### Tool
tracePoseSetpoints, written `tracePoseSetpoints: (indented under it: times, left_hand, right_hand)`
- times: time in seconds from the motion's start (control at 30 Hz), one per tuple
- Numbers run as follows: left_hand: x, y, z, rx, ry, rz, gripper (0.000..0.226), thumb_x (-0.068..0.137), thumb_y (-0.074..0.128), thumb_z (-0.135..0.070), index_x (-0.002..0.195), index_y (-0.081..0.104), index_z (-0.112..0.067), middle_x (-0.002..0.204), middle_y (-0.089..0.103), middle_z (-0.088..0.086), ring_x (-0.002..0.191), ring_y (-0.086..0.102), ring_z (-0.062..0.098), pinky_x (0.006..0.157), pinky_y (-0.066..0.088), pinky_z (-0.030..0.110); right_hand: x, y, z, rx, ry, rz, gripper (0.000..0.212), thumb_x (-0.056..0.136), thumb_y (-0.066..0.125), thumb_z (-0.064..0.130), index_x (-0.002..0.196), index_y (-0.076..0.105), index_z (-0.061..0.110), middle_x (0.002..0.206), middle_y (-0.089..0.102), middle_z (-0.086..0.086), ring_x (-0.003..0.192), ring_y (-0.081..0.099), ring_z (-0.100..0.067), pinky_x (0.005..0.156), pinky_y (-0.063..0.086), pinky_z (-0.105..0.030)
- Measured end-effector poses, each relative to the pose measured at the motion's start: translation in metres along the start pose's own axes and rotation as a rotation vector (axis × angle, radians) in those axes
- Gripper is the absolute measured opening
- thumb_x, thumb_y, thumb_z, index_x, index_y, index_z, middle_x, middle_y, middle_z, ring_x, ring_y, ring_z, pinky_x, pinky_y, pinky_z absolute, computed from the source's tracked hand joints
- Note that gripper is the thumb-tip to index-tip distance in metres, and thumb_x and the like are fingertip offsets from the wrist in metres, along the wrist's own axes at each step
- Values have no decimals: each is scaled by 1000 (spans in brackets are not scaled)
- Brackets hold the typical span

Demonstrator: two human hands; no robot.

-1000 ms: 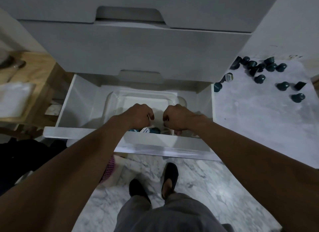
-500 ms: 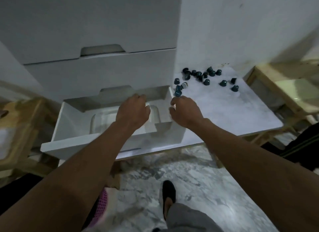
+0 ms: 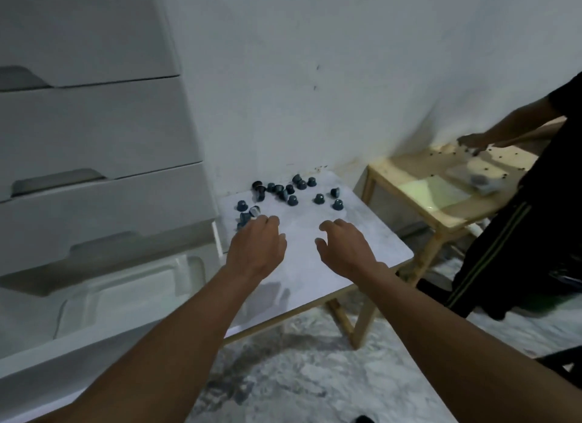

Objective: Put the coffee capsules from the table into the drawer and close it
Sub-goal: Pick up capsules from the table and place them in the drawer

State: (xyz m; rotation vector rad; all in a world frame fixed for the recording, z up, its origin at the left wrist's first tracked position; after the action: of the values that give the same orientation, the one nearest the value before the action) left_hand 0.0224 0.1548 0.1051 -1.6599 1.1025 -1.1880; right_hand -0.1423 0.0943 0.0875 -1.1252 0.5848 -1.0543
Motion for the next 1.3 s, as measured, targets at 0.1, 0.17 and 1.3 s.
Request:
tracePoseSetpoints:
  times: [0.1, 0.17, 1.3]
  left_hand:
    - [37, 28, -41, 4, 14, 12, 34, 94, 45, -31, 118, 57, -10, 116, 61, 8, 105, 59, 27, 82, 48, 37]
    - [61, 47, -68, 11, 15, 22, 34, 95, 44, -32, 119, 57, -10, 116, 61, 8, 105, 59, 27, 82, 48, 36]
    - [333, 291, -26, 32, -11, 432, 29, 93, 55, -17, 121, 53, -13, 119, 52, 9, 107, 55, 28, 81, 51, 37]
  right_hand:
    - [22, -13, -49, 5, 27, -11, 35, 96, 47, 32, 123, 55, 10, 122, 59, -11, 110, 56, -30, 89, 49, -39]
    - [38, -22, -83, 5, 30, -18, 35, 96, 47, 32, 122, 56, 10, 123, 59, -12, 110, 57, -30, 90, 49, -39]
    - [306, 116, -208, 90, 192, 507, 34, 97, 47, 23, 132, 48, 21, 120, 52, -9, 99, 56, -27, 84, 45, -30]
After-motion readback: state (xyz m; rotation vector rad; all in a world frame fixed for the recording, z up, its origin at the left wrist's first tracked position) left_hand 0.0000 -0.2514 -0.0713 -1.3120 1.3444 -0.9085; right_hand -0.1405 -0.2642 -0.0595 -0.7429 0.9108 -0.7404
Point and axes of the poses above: each hand's wrist, its own x-axis towards the middle knuckle, its own y-axis out of the palm, z = x × y, the point moved 2 cm from there along x, towards the middle knuckle
